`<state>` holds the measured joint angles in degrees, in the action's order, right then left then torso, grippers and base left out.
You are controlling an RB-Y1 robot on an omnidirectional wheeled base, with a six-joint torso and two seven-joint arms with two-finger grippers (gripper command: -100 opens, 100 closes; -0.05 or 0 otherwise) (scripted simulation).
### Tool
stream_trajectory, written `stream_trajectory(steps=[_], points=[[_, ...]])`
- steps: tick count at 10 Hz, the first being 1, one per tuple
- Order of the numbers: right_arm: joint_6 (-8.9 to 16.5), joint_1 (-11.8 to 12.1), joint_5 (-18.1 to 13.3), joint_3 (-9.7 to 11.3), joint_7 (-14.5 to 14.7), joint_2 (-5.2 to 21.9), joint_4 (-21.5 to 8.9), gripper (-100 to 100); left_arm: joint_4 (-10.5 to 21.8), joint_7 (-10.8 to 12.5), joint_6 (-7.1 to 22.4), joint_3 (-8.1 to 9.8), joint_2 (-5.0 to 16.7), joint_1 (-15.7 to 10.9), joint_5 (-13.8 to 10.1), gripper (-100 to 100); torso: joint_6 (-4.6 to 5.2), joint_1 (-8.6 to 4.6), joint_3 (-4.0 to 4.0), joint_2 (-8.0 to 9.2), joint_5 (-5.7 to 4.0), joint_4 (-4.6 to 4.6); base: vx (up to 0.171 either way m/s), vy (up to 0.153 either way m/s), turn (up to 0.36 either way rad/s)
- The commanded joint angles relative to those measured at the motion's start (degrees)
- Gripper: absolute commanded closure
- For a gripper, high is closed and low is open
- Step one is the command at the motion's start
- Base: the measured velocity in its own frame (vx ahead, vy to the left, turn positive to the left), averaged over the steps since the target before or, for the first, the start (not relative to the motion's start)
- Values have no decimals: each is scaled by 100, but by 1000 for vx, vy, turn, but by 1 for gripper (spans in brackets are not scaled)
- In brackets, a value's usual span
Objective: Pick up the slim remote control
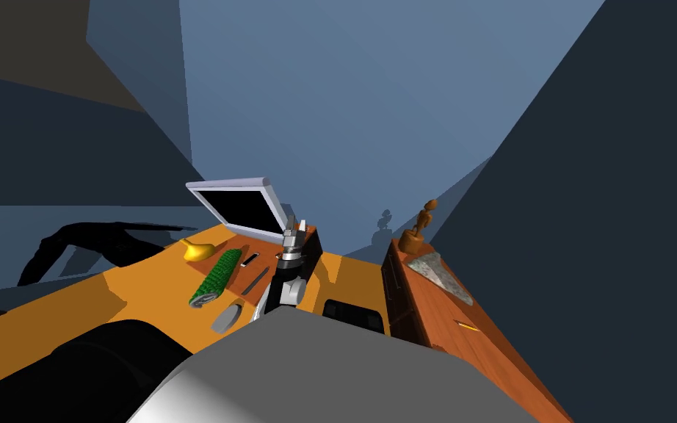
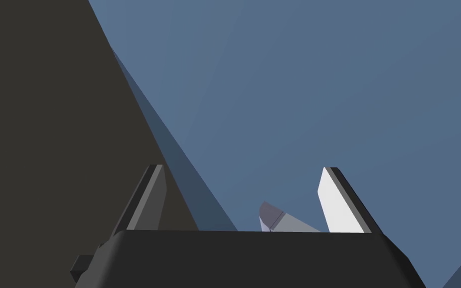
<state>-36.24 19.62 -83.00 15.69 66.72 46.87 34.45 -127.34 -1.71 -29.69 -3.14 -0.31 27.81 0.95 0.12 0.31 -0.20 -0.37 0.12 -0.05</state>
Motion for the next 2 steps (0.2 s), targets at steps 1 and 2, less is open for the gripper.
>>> stream_trajectory(steps=[1,2], points=[[0,0,0,0,0,0,0,100,0,0,0,0,0,0,0,0,0,0,0,0,0,0,10,33,-12],[-24,3,-3,-4,-19,22,14,0,0,0,0,0,0,0,0,0,1,-9,1,3,-6,0,2,6,2]])
